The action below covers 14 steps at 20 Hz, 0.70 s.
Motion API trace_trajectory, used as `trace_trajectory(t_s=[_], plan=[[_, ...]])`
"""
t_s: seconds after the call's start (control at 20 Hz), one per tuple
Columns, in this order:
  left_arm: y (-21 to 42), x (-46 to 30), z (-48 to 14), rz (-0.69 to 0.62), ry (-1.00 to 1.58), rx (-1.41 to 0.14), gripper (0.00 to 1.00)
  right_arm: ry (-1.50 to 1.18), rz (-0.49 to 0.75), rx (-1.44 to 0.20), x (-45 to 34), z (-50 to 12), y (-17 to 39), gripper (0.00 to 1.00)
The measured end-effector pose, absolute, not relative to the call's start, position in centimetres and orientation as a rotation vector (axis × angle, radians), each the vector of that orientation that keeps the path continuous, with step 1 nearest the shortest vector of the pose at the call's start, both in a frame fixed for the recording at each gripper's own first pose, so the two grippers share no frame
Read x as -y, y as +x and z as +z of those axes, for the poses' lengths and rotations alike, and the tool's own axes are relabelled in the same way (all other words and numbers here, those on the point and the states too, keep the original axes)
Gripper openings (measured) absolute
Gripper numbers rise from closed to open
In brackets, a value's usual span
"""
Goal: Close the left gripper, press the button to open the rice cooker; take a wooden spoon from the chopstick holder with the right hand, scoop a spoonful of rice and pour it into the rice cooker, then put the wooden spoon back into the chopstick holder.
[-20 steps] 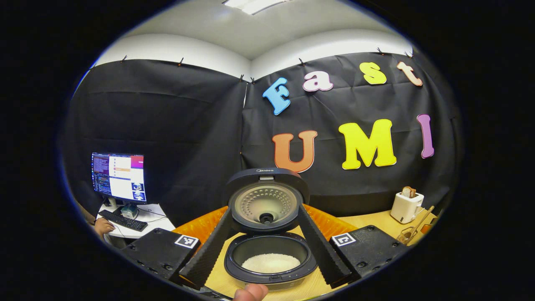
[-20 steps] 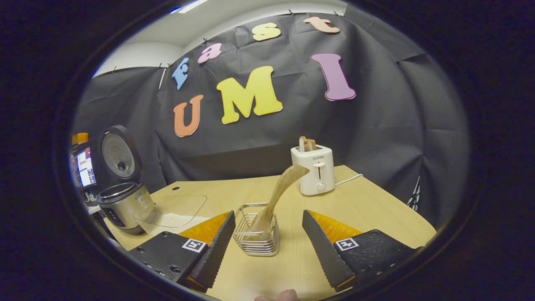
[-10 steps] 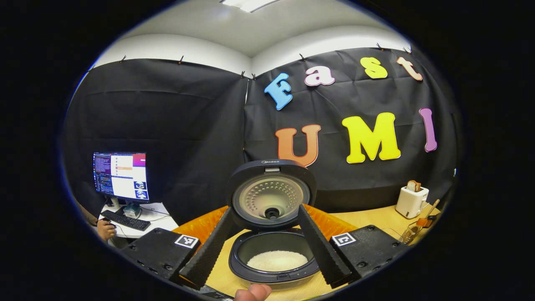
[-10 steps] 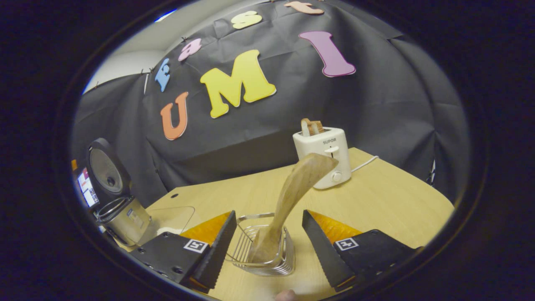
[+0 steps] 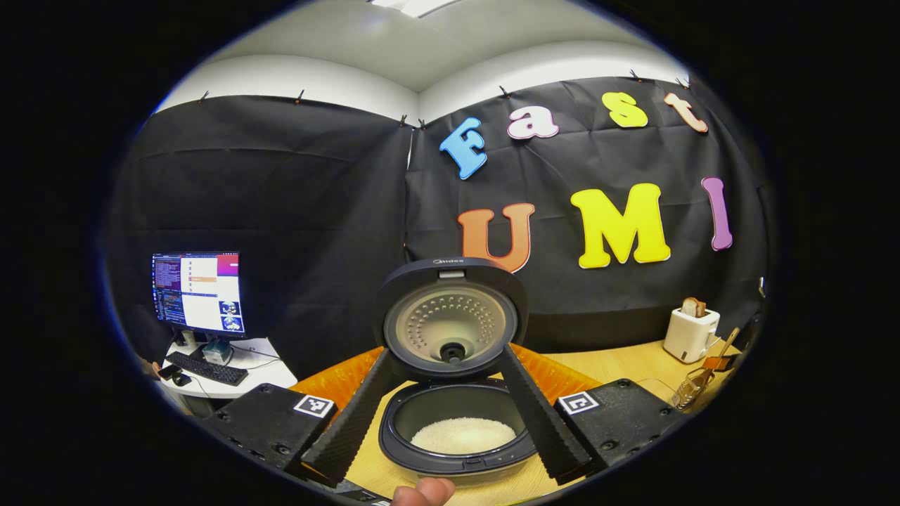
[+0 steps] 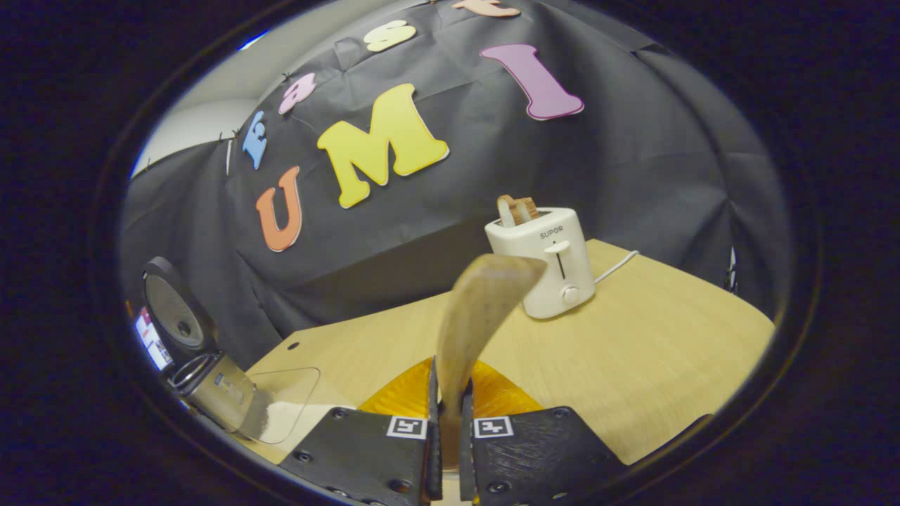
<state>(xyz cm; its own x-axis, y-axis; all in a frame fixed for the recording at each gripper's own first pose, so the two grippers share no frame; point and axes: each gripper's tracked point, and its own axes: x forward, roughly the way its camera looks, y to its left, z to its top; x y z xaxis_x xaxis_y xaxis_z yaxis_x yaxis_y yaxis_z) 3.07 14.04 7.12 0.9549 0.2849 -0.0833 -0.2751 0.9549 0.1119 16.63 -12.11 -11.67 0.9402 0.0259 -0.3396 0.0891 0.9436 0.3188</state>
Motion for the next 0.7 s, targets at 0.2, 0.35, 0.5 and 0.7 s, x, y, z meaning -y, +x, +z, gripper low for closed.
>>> trace_trajectory(t_s=[0.2,0.35,0.5,0.7], plan=[[2.9,-13.2,6.4,0.257,0.092,-0.09,1.0,0.265,-0.021,-0.314,11.7,-10.0,16.5,0.01],[2.9,-13.2,6.0,0.247,0.096,-0.082,1.0,0.227,-0.015,-0.255,11.2,-7.1,16.2,0.0],[2.9,-13.2,5.7,0.228,0.103,-0.075,1.0,0.2,-0.021,-0.213,11.0,-4.3,16.0,0.01],[2.8,-13.0,5.2,0.207,0.108,-0.06,1.0,0.167,-0.009,-0.158,9.5,-0.3,15.2,0.01]])
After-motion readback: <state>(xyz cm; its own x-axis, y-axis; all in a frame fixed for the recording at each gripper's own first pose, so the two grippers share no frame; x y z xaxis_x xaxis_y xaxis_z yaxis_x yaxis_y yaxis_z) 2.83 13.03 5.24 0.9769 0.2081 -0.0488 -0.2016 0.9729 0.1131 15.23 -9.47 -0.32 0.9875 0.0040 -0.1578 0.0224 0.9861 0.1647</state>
